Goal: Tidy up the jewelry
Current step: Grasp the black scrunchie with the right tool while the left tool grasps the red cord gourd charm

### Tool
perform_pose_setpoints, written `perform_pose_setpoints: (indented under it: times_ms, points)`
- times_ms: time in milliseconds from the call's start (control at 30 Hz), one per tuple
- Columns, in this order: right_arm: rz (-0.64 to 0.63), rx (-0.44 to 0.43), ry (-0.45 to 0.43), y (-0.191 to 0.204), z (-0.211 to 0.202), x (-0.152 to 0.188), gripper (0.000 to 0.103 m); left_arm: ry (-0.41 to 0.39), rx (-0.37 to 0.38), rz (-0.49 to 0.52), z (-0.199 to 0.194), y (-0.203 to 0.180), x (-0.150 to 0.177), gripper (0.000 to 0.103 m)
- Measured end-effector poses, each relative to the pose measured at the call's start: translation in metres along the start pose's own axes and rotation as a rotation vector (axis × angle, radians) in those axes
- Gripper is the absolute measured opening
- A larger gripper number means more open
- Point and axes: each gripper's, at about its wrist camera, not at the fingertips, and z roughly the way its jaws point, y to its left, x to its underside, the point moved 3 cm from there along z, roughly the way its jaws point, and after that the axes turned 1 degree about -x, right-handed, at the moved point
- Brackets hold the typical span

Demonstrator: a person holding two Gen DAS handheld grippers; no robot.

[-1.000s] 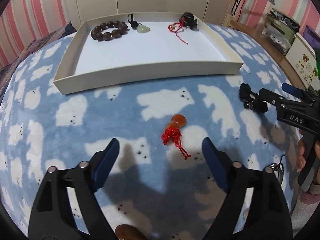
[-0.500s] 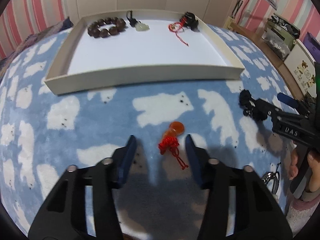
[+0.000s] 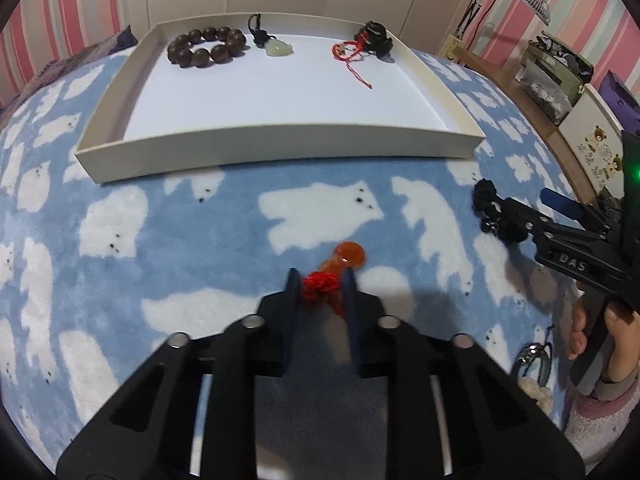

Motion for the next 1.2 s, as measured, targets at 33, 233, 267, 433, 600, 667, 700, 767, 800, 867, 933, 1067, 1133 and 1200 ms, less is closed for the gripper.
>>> perform_pose_setpoints:
  times_ms: [33,233,267,433,600,667,700,767,800,867,933,1067,1133,1200]
  points:
    - [0.001,-0.001,0.001,0.0,0.0,0.0,0.088,-0.004,-0.002,0.004,0.0,-0.001,0.0,0.014]
    - [-0.005,0.011,0.014,0.002,0.005,0.003,0.075,0.003,-0.01,0.004,0.0,-0.001,0.003,0.011]
    - [-0.008,0.012,0.026,0.003,0.007,0.003,0.072,0.003,-0.008,0.003,-0.001,-0.001,0.003,0.01]
    - [-0.014,0.015,0.055,0.005,0.011,0.007,0.071,0.003,-0.007,0.001,-0.003,0.001,0.005,0.009]
    - [-0.014,0.019,0.073,0.007,0.01,0.011,0.066,0.002,-0.001,-0.002,-0.003,0.003,0.007,0.009]
    - [-0.016,0.003,0.075,0.011,0.009,0.012,0.057,0.0,0.0,-0.001,-0.003,0.003,0.007,0.009]
    - [-0.019,-0.004,0.076,0.013,0.008,0.012,0.05,0.0,-0.002,-0.001,-0.003,0.003,0.007,0.009]
    - [-0.025,-0.023,0.079,0.016,0.008,0.012,0.038,-0.001,-0.004,0.001,-0.003,0.003,0.007,0.009]
    - [-0.024,-0.033,0.08,0.018,0.008,0.012,0.032,0.0,-0.004,0.0,-0.003,0.003,0.007,0.009]
    - [-0.014,-0.048,0.077,0.018,0.008,0.012,0.024,-0.001,-0.005,-0.006,-0.003,0.003,0.007,0.008]
    - [-0.007,-0.053,0.074,0.018,0.008,0.012,0.02,-0.004,-0.014,-0.005,-0.003,0.003,0.007,0.008]
    - [-0.026,-0.049,0.068,0.023,0.007,0.012,0.013,-0.012,-0.035,0.002,-0.004,0.0,0.008,0.008]
    - [-0.038,-0.041,0.062,0.025,0.006,0.011,0.013,-0.014,-0.04,0.001,-0.004,0.0,0.008,0.008]
    - [-0.04,-0.042,0.056,0.025,0.005,0.011,0.012,-0.016,-0.04,-0.003,-0.005,0.001,0.007,0.007]
